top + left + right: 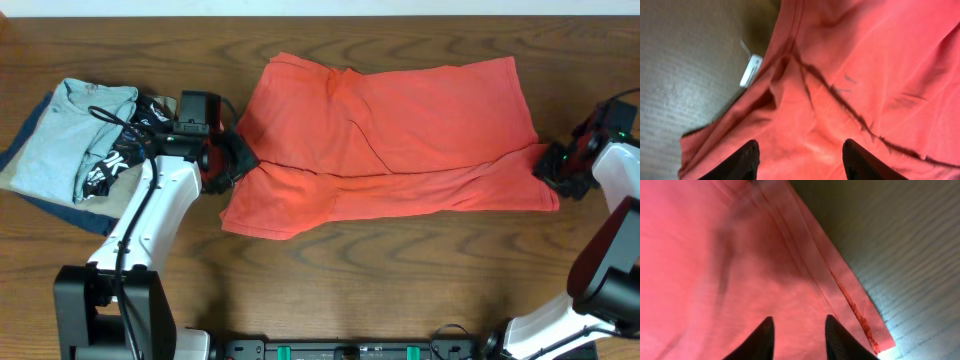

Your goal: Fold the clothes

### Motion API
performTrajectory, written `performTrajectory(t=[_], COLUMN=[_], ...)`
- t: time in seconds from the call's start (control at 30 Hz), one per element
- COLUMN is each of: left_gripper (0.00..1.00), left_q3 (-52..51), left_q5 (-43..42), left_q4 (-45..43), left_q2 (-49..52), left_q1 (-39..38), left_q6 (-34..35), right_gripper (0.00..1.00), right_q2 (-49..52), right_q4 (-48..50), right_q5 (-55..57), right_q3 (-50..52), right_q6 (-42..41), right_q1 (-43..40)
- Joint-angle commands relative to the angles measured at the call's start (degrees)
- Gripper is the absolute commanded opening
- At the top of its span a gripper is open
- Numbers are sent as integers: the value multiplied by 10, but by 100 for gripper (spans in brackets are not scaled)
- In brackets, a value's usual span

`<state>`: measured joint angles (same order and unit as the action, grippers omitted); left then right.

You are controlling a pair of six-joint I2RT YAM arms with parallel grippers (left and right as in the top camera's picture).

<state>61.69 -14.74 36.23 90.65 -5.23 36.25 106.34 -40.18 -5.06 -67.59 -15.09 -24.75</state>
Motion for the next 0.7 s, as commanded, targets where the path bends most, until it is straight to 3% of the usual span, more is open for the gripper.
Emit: performTrajectory(t=[0.0,0.13,0.33,0.67], left_gripper=[56,57,62,67], left_q3=[2,2,2,2], left_q5=[-19,-33,-32,-28], left_q4=[10,10,12,-13], left_q2=[-1,-1,5,108], left_q1=[-17,-59,-143,-238], left_q6=[-14,-73,-163,-211], right_gripper=[24,16,14,16], right_q2=[33,67,91,90], right_q4=[-16,-32,-49,-53], right_q5=[25,27,27,27], right_q3=[2,2,2,2], right_q6=[2,2,2,2], right_q1=[4,4,4,4])
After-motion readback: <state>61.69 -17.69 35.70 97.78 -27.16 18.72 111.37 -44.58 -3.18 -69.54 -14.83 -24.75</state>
